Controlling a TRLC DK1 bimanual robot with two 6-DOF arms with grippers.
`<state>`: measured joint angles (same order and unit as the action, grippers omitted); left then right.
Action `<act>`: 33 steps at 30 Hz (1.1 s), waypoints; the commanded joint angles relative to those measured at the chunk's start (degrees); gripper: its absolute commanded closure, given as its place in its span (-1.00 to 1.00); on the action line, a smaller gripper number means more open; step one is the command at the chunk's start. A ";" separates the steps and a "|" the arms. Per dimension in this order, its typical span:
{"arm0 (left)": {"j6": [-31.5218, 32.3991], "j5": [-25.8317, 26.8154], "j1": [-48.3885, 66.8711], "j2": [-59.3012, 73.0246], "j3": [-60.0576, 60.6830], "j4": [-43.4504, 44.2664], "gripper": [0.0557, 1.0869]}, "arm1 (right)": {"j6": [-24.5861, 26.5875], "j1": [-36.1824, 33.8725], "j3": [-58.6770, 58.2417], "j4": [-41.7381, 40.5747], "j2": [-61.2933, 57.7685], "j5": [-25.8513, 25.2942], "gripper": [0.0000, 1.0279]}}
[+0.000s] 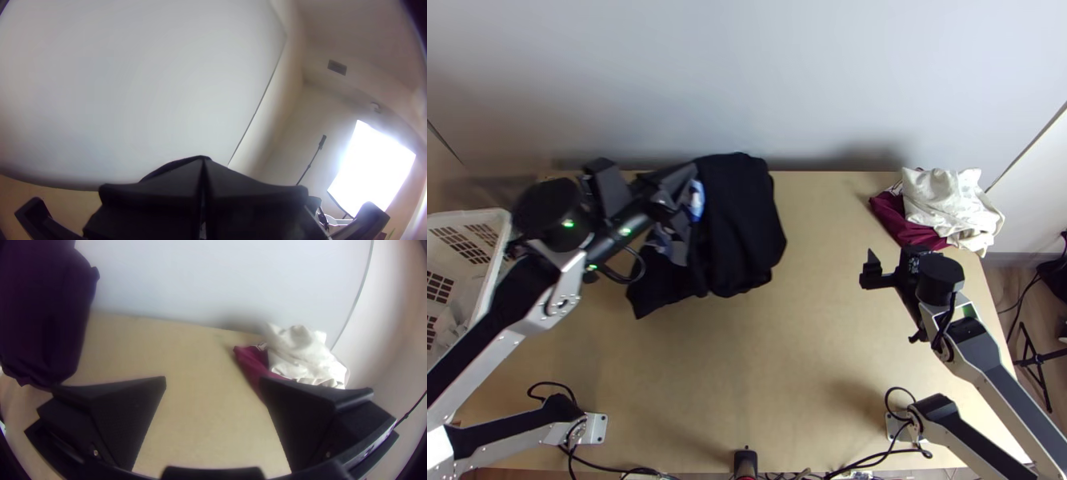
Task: Fold the t-shirt
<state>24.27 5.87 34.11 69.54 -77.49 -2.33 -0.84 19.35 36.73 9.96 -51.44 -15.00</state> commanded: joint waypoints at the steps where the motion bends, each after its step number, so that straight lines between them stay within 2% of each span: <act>1: 0.60 -2.44 6.41 5.61 -0.03 4.44 0.92 | -0.04 -0.11 -1.40 0.06 0.38 0.06 -0.89; 5: 0.51 -2.44 8.17 10.27 -1.70 8.39 0.92 | 0.05 0.07 -2.72 -0.38 0.64 0.06 -0.89; 10: 0.16 -2.44 12.12 17.12 -7.14 8.57 0.92 | 0.49 -0.11 -4.74 -1.96 1.17 -0.02 -0.89; 15: -0.81 -2.00 15.29 19.93 -8.20 7.60 0.92 | 1.11 -4.06 -4.39 -3.19 1.61 0.06 -0.86; 21: -1.16 3.45 18.89 18.00 -2.40 0.48 0.92 | 2.86 -9.16 -4.30 -6.35 0.73 0.15 -0.86; 26: -4.76 6.26 23.20 12.90 6.04 -3.56 0.92 | 3.04 -12.50 -2.63 -11.10 -2.88 0.85 -0.86; 33: -8.63 14.43 25.31 5.96 9.64 -18.77 0.92 | 2.78 -12.67 -1.13 -14.53 -8.24 1.03 -0.86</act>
<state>18.96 14.31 56.12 81.30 -72.93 -10.28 1.98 7.88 34.52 -0.91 -55.42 -14.15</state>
